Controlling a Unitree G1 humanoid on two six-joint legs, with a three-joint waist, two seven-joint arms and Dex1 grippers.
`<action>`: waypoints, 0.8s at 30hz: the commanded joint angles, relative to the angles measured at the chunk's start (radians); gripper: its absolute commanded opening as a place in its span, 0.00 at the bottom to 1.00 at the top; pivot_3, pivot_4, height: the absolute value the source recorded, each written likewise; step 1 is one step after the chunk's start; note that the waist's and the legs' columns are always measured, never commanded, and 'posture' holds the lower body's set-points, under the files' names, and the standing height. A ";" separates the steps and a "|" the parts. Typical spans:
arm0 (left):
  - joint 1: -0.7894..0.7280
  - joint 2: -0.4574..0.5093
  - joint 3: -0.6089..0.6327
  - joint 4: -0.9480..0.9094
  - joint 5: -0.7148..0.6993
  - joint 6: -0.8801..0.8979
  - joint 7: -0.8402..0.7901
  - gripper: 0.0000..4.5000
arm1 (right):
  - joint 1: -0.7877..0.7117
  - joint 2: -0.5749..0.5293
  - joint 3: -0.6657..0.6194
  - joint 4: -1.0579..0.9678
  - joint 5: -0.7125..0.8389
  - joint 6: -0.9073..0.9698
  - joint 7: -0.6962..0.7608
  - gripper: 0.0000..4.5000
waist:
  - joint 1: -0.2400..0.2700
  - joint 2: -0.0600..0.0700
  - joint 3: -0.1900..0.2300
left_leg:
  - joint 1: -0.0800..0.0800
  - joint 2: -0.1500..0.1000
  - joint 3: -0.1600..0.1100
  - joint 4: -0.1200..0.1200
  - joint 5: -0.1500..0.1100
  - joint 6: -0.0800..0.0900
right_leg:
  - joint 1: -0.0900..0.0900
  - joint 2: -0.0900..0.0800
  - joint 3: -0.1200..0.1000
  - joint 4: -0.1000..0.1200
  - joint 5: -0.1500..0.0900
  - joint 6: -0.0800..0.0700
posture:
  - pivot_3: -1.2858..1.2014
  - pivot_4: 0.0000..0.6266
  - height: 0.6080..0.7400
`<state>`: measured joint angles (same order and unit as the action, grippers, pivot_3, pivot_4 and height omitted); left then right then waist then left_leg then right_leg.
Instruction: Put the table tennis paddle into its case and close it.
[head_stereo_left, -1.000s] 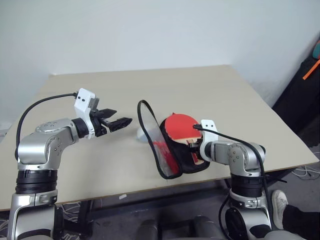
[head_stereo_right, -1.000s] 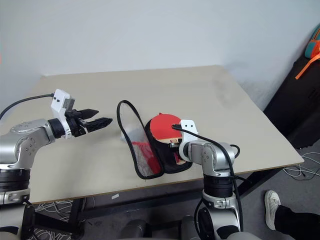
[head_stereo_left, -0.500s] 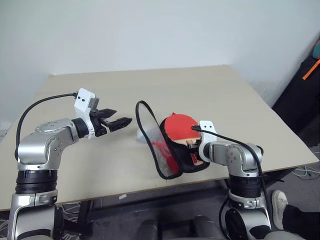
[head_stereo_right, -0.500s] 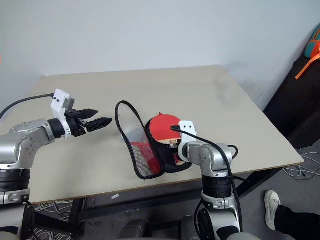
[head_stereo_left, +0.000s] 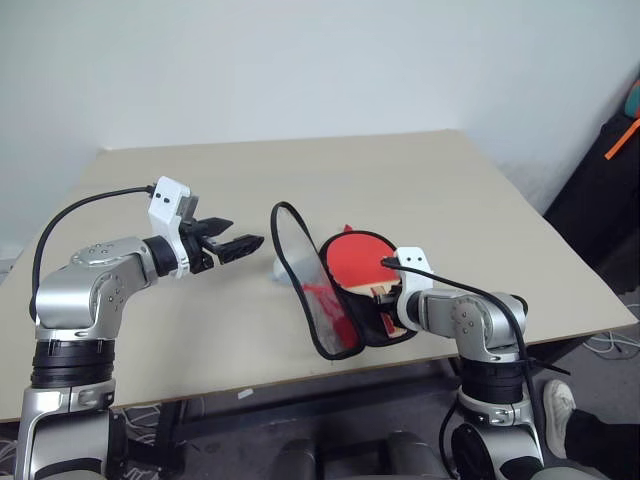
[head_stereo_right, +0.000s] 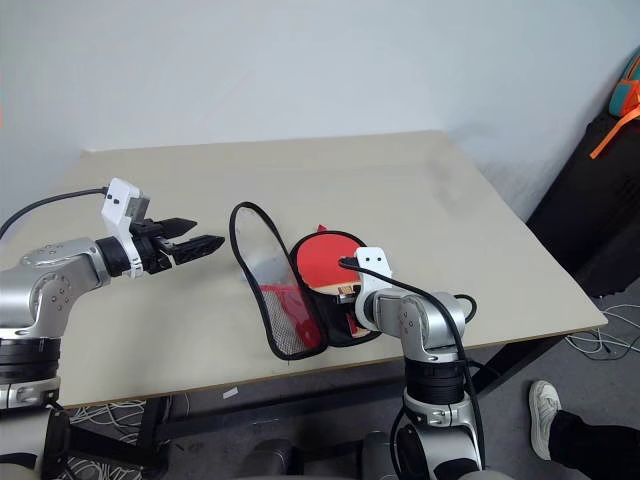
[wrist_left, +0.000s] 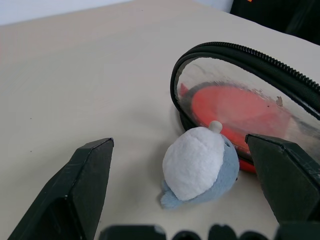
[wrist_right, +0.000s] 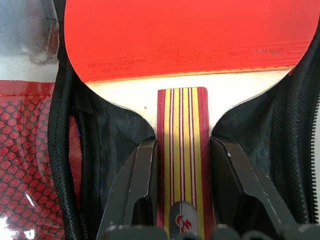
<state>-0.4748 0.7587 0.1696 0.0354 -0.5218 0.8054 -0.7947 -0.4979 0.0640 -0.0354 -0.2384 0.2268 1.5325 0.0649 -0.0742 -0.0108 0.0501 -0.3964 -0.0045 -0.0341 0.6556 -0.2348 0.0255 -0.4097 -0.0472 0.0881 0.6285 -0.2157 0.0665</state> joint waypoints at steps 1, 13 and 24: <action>-0.022 0.015 0.008 -0.026 0.006 -0.009 -0.001 1.00 | -0.031 0.013 -0.008 0.006 0.002 -0.022 0.001 0.25 | 0.000 0.000 0.000 | 0.000 0.000 0.000 0.000 0.000 0.000 | 0.000 0.000 0.000 0.000 0.000 0.000 | 0.52 0.00 1.00; -0.013 0.007 0.009 -0.031 0.003 -0.007 0.004 1.00 | -0.083 -0.082 0.021 -0.055 0.072 -0.084 0.122 0.85 | 0.001 0.000 0.000 | 0.000 0.000 0.000 0.000 0.000 0.000 | 0.000 0.000 0.000 -0.001 0.000 0.000 | 0.52 0.00 1.00; 0.048 0.012 -0.018 -0.071 0.012 -0.019 -0.023 0.73 | -0.292 -0.588 -0.116 0.027 0.274 -0.217 0.523 1.00 | 0.002 0.000 0.000 | 0.000 -0.001 0.000 0.000 0.000 0.000 | 0.002 -0.001 -0.001 -0.003 -0.001 0.001 | 0.52 0.00 1.00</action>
<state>-0.4190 0.7590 0.1583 0.0102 -0.5201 0.8052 -0.8101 -0.7561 -0.5061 -0.1333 -0.2326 0.4905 1.3602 0.5574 -0.0727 -0.0109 0.0503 -0.3963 -0.0048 -0.0334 0.6551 -0.2347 0.0257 -0.4079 -0.0484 0.0868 0.6252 -0.2166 0.0675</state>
